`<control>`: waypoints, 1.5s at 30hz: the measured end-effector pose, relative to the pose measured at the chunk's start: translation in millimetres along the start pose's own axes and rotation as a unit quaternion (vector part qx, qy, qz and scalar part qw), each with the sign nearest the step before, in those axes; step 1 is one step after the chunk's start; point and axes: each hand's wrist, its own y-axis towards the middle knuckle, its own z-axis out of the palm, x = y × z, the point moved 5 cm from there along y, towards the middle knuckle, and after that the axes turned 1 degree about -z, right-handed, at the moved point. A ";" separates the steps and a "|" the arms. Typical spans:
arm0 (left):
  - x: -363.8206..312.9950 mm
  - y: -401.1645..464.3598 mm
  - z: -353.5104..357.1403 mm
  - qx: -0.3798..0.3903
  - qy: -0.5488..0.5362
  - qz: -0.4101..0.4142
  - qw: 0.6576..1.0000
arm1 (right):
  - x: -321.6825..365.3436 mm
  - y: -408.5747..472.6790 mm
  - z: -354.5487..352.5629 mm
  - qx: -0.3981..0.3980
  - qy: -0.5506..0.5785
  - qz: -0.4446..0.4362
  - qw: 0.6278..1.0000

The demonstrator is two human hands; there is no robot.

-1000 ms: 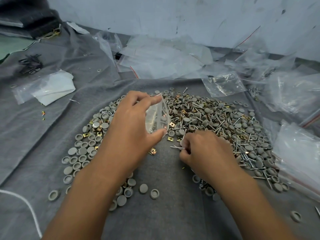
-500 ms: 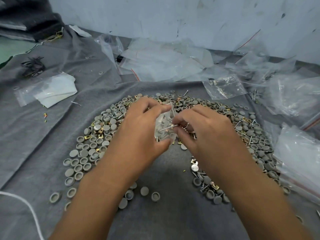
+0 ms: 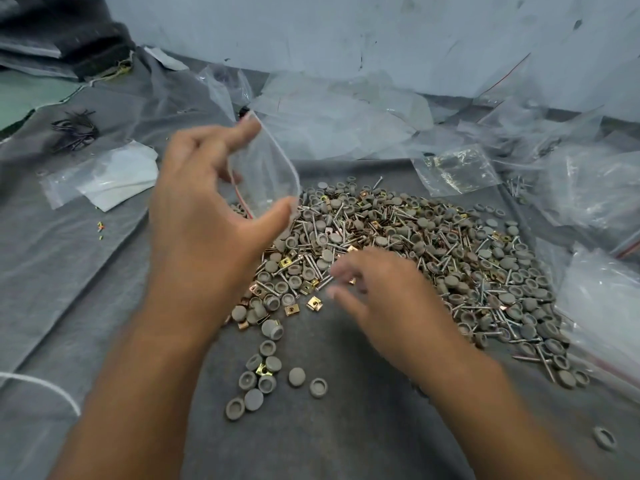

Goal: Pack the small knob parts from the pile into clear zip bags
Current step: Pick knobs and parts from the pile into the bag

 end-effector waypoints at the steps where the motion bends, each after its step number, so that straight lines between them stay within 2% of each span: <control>1: -0.2 0.1 -1.4 -0.002 0.006 0.005 1.000 | 1.7 -1.0 12.3 0.037 -0.016 -0.002 0.999; 3: -1.5 -1.9 4.7 0.025 0.024 0.006 0.999 | 4.6 -1.2 27.0 0.075 -0.040 -0.016 0.996; 9: -0.3 -6.2 16.6 0.086 0.045 0.012 0.995 | 8.9 -0.6 28.2 0.059 -0.026 -0.040 0.997; 14: 1.1 -6.6 20.4 0.094 0.050 0.012 0.994 | 13.3 -5.6 31.0 0.048 -0.024 -0.060 0.997; 17: -0.6 -8.1 22.4 0.097 0.047 0.014 0.994 | 13.7 -4.2 34.1 0.032 -0.016 -0.035 0.999; 20: -2.4 -11.0 24.6 0.103 0.048 0.022 0.993 | 8.8 -1.9 36.4 0.037 0.040 -0.014 0.998; 24: -2.2 -14.2 26.4 0.112 0.050 0.023 0.992 | 3.1 -5.1 29.1 0.034 0.082 -0.044 0.995; 29: -2.5 -16.6 25.5 0.120 0.056 0.022 0.991 | 3.6 -7.8 -3.4 -0.083 0.162 -0.076 0.980; 35: -14.2 -21.7 31.5 0.148 0.045 0.043 0.987 | 16.1 -7.6 -39.3 -0.177 0.369 -0.099 0.907; 37: -19.7 -23.3 33.1 0.159 0.034 0.060 0.985 | 24.9 -7.8 -49.0 -0.211 0.359 -0.133 0.900; 41: -21.9 -22.8 31.8 0.159 0.026 0.061 0.985 | 39.4 -7.8 -52.5 -0.248 0.169 -0.186 0.935; 45: -12.7 -20.2 25.1 0.164 0.033 0.051 0.985 | 31.0 -7.3 -50.5 -0.249 0.202 -0.157 0.934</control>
